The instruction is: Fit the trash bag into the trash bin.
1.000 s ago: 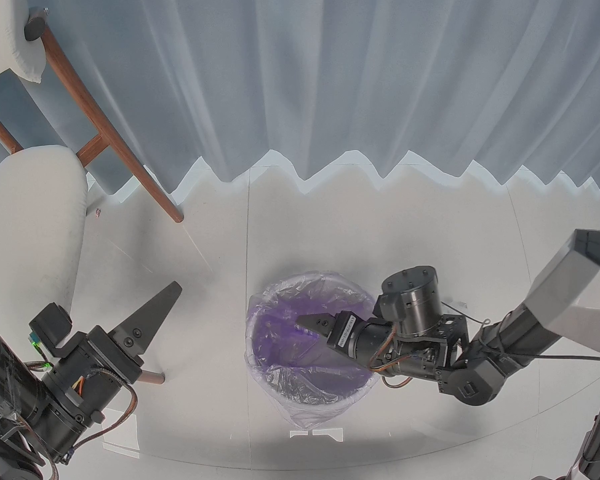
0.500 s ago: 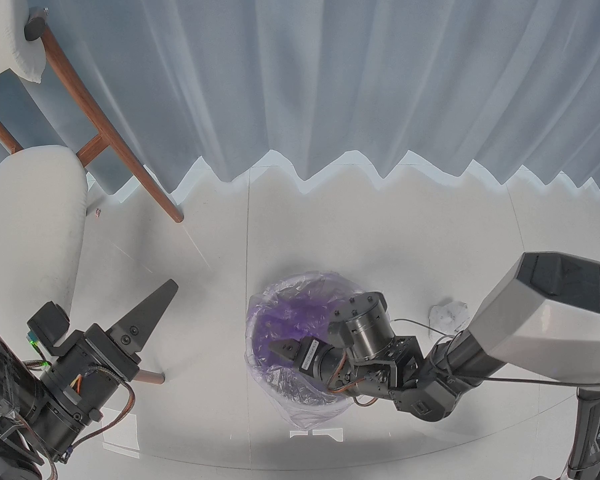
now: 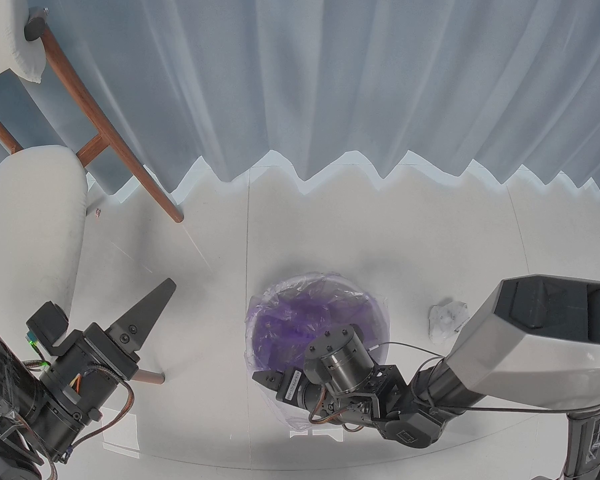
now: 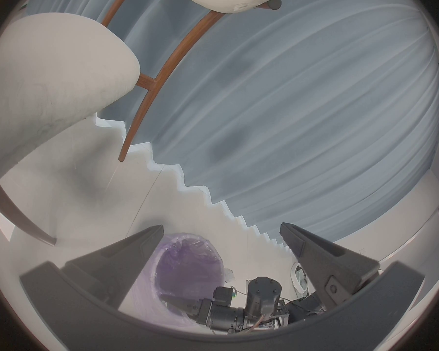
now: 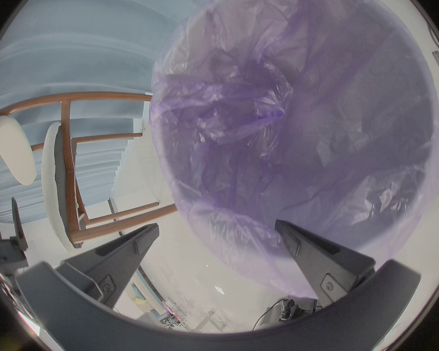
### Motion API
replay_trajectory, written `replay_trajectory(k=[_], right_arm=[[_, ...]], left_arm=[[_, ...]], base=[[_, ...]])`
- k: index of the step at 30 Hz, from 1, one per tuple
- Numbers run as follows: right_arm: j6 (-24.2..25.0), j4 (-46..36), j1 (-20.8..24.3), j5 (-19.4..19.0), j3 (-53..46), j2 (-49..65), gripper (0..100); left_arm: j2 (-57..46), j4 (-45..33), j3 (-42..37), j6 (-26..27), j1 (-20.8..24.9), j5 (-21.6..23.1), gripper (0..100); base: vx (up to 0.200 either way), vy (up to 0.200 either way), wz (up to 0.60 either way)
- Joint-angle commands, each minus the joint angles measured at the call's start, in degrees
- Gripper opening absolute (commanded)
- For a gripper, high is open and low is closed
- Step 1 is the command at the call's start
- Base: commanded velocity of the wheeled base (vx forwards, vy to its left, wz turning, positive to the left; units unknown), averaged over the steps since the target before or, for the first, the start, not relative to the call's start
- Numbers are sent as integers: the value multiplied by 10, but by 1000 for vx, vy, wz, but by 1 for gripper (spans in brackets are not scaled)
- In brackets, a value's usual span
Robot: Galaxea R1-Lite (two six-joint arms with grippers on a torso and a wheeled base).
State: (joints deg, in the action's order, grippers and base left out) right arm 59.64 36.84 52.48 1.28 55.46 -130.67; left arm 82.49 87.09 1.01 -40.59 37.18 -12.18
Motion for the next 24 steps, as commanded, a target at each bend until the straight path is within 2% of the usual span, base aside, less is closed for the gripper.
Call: replay_trajectory(k=[1, 7, 15, 18, 22, 24], right_arm=[[9, 3, 20, 4, -19, 2, 100], [11, 8, 16, 15, -15, 9, 100], [5, -8, -43, 17, 49, 35, 100], [2, -51, -58, 17, 77, 31, 100], [24, -157, -75, 17, 145, 15, 100], [33, -172, -76, 20, 165, 8, 100]], left_arm=[[1, 0, -8, -1, 0, 0, 100], [1, 0, -8, -1, 0, 0, 100], [1, -1, -8, -1, -1, -8, 100], [3, -1, -8, -1, -1, -8, 100], [4, -1, -8, -1, -1, -8, 100], [4, -1, -8, -1, -1, -9, 100]], base=[[0, 0, 0], [0, 0, 0], [0, 0, 0], [0, 0, 0], [0, 0, 0], [0, 0, 0]])
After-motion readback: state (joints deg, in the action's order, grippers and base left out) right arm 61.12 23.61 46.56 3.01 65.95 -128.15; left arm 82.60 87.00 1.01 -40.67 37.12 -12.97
